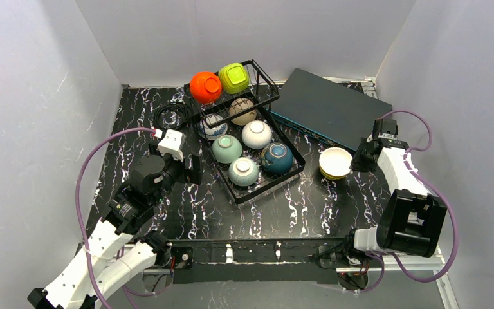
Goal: Unload the bowls from the dish rack
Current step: Place the bowl with the bowl.
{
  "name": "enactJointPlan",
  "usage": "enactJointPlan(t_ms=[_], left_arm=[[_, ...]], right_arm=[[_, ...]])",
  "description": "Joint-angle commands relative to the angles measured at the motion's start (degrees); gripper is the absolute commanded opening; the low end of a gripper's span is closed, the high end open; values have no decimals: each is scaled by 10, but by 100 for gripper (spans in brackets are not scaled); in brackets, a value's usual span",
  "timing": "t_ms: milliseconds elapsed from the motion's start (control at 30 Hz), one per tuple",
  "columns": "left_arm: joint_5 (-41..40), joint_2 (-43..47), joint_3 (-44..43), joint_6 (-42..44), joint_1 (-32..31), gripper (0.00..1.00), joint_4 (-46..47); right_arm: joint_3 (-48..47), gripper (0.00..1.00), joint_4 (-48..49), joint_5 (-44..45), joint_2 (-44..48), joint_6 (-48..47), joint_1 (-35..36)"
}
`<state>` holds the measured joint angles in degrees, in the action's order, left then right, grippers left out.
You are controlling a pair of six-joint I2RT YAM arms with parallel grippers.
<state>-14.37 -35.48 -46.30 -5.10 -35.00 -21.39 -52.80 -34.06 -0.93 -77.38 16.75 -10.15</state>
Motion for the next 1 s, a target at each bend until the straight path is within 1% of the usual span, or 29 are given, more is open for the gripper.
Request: enactJointPlan(t_ms=[0, 100, 367, 667, 867, 967], left_arm=[[0, 0, 2, 1, -2, 98, 9], [0, 0, 2, 1, -2, 98, 9], [-1, -2, 2, 2, -2, 98, 9], [-3, -14, -7, -7, -2, 98, 4], [4, -46, -51, -28, -2, 98, -18], [0, -62, -72, -38, -2, 98, -29]], right_arm=[[15, 3, 14, -2, 10, 5, -3], [23, 1, 23, -9, 9, 9, -3], [24, 2, 24, -12, 6, 10, -3], [9, 29, 13, -7, 40, 8, -3], [-1, 54, 17, -11, 97, 8, -3], [-3, 64, 29, -35, 126, 6, -3]])
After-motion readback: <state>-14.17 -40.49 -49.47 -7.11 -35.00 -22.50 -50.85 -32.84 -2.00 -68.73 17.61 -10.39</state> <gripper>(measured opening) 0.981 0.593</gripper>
